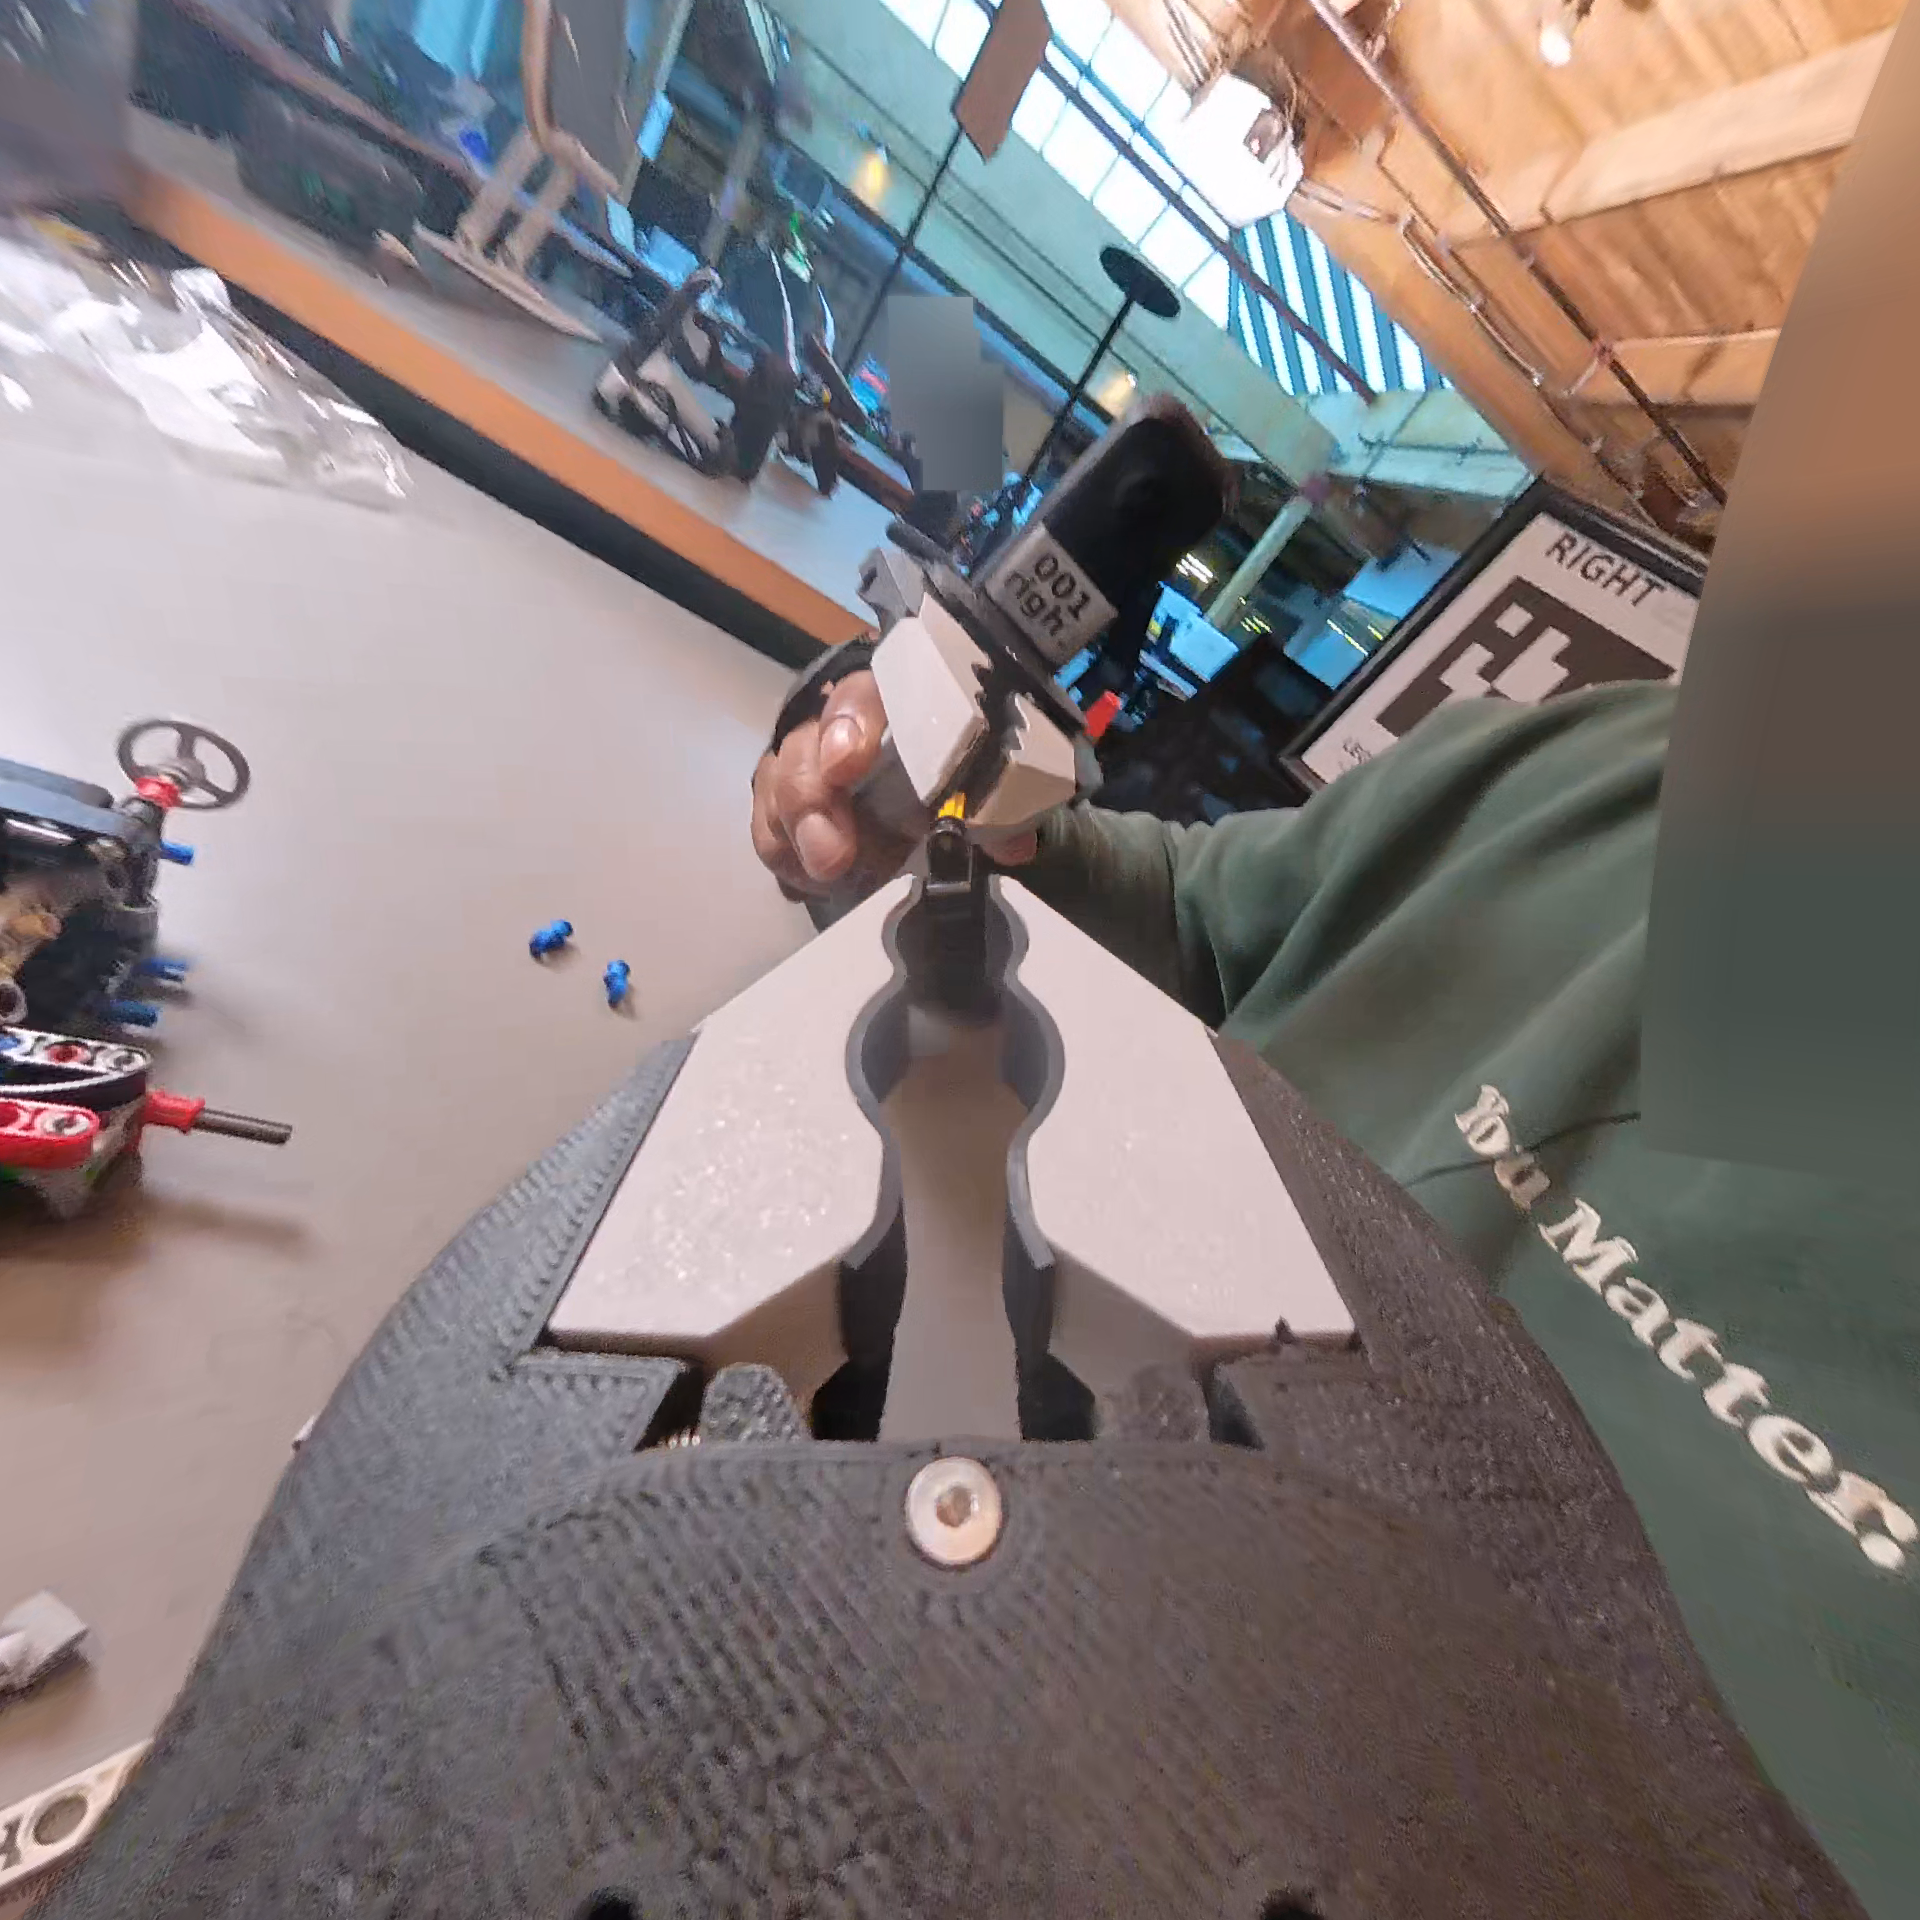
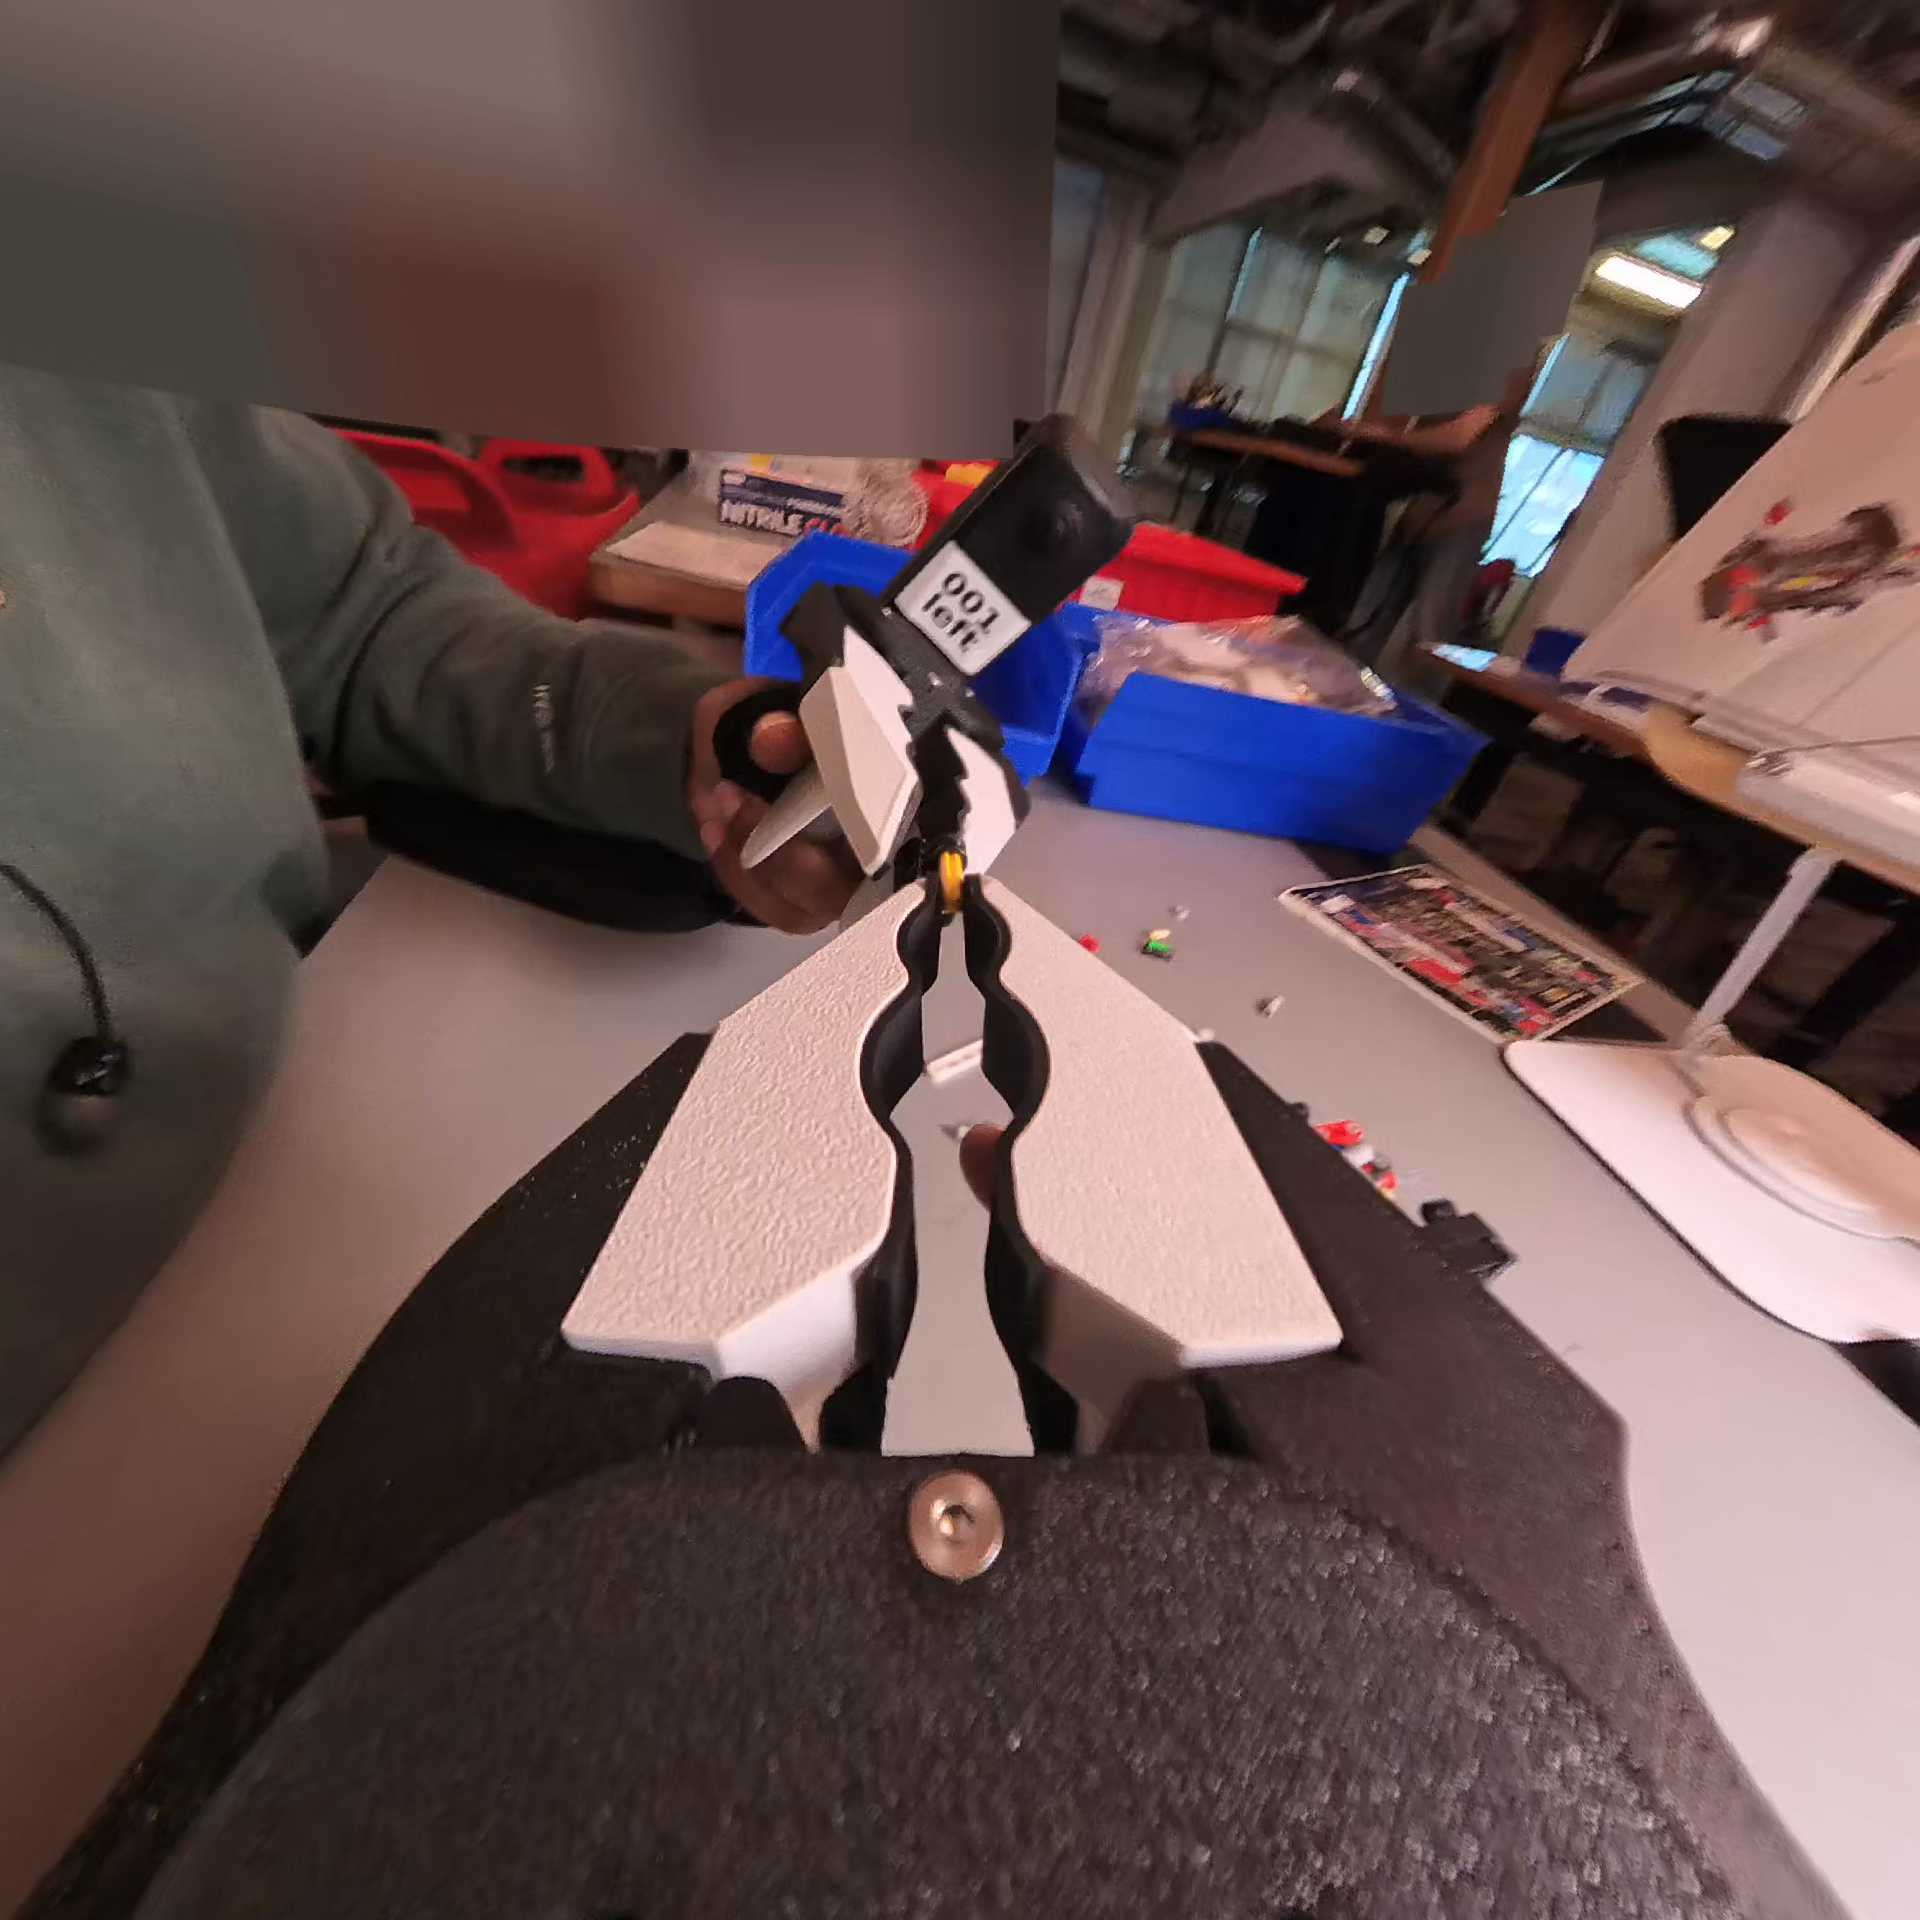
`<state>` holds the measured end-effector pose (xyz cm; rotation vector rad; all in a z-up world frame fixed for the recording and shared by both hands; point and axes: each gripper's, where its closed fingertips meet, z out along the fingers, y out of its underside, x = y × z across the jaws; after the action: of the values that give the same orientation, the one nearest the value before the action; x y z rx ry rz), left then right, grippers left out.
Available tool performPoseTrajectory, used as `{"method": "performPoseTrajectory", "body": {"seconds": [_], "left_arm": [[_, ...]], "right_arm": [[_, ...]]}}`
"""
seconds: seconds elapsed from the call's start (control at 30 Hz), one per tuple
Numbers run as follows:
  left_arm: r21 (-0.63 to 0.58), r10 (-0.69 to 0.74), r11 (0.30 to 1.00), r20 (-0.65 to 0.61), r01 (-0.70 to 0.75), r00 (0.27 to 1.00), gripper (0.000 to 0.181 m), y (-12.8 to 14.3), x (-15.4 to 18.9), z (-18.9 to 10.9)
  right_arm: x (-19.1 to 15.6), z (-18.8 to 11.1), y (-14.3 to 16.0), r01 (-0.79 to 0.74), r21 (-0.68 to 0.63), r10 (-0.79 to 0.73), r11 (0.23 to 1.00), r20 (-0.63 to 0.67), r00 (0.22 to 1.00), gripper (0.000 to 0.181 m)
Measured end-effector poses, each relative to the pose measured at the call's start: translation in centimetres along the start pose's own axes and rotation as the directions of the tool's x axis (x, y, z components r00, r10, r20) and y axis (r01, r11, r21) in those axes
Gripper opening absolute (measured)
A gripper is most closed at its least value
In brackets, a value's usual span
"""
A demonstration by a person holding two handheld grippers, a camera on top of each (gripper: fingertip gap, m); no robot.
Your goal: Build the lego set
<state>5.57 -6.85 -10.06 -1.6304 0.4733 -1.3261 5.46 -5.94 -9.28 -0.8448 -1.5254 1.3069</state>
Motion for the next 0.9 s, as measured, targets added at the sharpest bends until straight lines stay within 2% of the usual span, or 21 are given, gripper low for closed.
{"method": "performPoseTrajectory", "body": {"seconds": [0.13, 0.2, 0.57, 0.73, 0.83, 0.9], "left_arm": [[0.070, 0.009, 0.997, 0.018, -0.010, 1.000, 0.006, -1.2, 0.4, 0.0], [0.062, 0.015, 0.998, 0.020, -0.016, 1.000, 0.005, -1.1, 0.5, -0.1], [-0.206, -0.074, 0.976, -0.004, 0.072, 0.997, 0.005, 2.1, 0.8, -0.9], [-0.269, -0.090, 0.959, -0.012, 0.084, 0.996, 0.005, 3.4, 0.6, -1.0], [-0.275, -0.091, 0.958, -0.042, 0.077, 0.995, 0.006, 3.3, 0.7, -1.1], [-0.315, -0.087, 0.947, -0.076, 0.058, 0.993, 0.006, 3.7, 1.0, -1.3]], "right_arm": [[0.3, 0.2, -0.9, 0.022, 0.064, -0.019, 0.998, -0.056, 0.998, 0.003], [0.2, 0.3, -1.0, 0.049, 0.063, -0.045, 0.997, -0.065, 0.997, 0.003], [-2.5, 1.0, 1.4, 0.088, -0.083, -0.080, 0.993, 0.087, 0.993, 0.004], [-3.4, 1.1, 2.7, 0.061, -0.133, -0.041, 0.989, 0.149, 0.988, 0.005], [-3.4, 1.1, 2.4, 0.010, -0.126, 0.012, 0.992, 0.168, 0.986, 0.005], [-4.0, 1.1, 2.5, 0.051, -0.143, -0.021, 0.988, 0.207, 0.978, 0.006]]}}
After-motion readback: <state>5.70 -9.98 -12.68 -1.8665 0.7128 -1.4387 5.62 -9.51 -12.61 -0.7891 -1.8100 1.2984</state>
